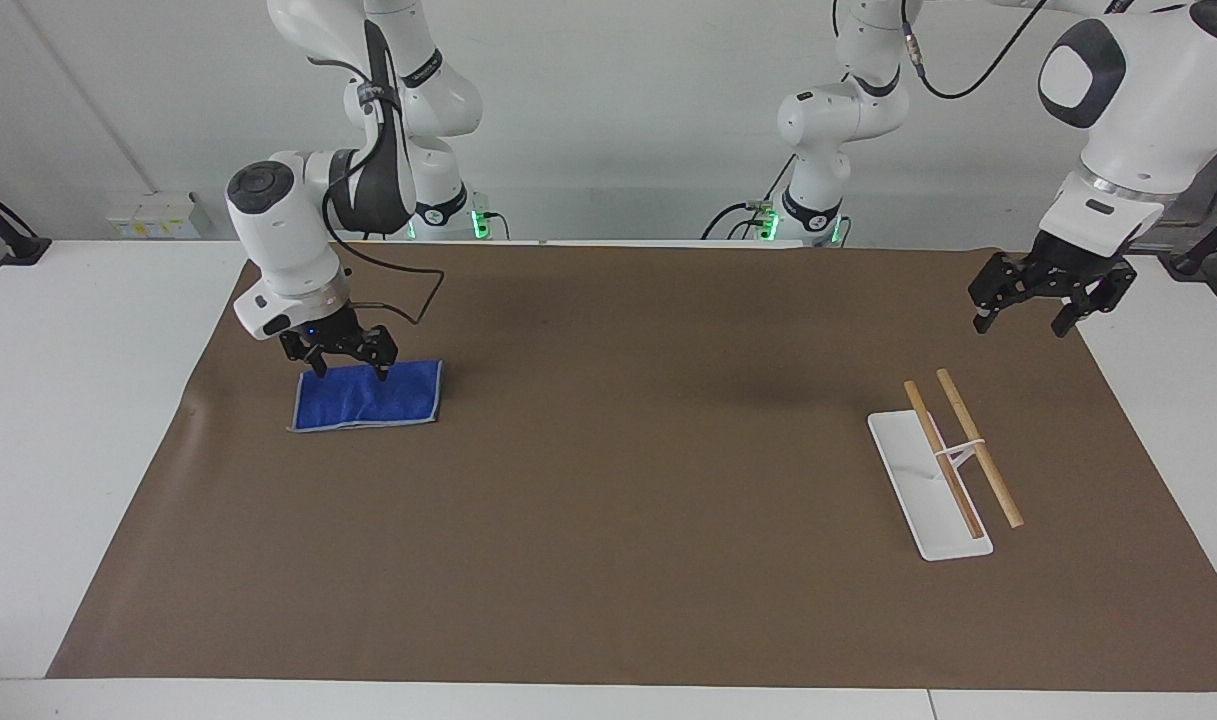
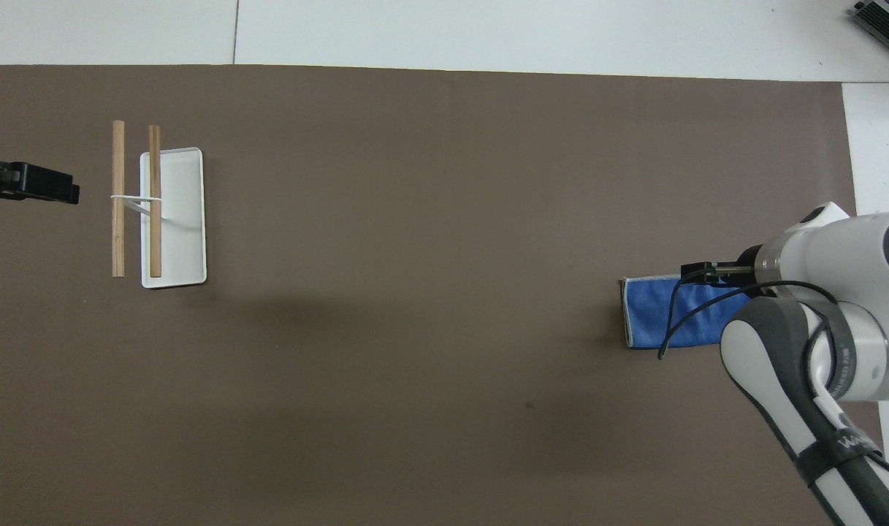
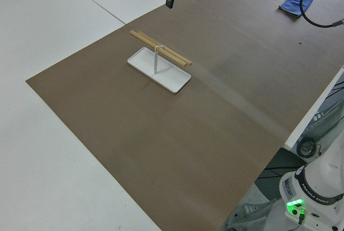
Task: Right arm passes towel to left arm to hang
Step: 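Lower the right gripper onto the blue towel and grasp its edge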
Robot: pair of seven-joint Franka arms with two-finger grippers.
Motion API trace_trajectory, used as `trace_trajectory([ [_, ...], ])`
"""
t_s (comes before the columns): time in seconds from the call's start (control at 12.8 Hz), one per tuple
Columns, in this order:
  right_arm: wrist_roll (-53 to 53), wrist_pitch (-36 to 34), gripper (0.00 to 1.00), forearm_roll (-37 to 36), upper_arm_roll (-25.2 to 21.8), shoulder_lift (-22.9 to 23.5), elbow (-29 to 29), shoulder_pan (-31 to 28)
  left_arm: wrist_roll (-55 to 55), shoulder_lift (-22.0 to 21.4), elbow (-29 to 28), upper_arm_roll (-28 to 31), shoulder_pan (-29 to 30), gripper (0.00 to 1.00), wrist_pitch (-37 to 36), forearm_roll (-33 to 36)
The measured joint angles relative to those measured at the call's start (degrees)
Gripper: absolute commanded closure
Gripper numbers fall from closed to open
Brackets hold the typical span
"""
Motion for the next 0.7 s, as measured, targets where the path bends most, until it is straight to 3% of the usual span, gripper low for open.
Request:
trace_trajectory([
  [0.39,-3.3,9.8,0.0,0.0,0.1,4.4,-5.4,-2.0,0.0,0.0,0.0,0.0,0.0,0.0,0.0,0.0],
  [0.7,-3.3,11.2,0.0,0.0,0.3,4.6,-7.1,-0.6,0.0,0.0,0.0,0.0,0.0,0.0,0.0,0.0],
])
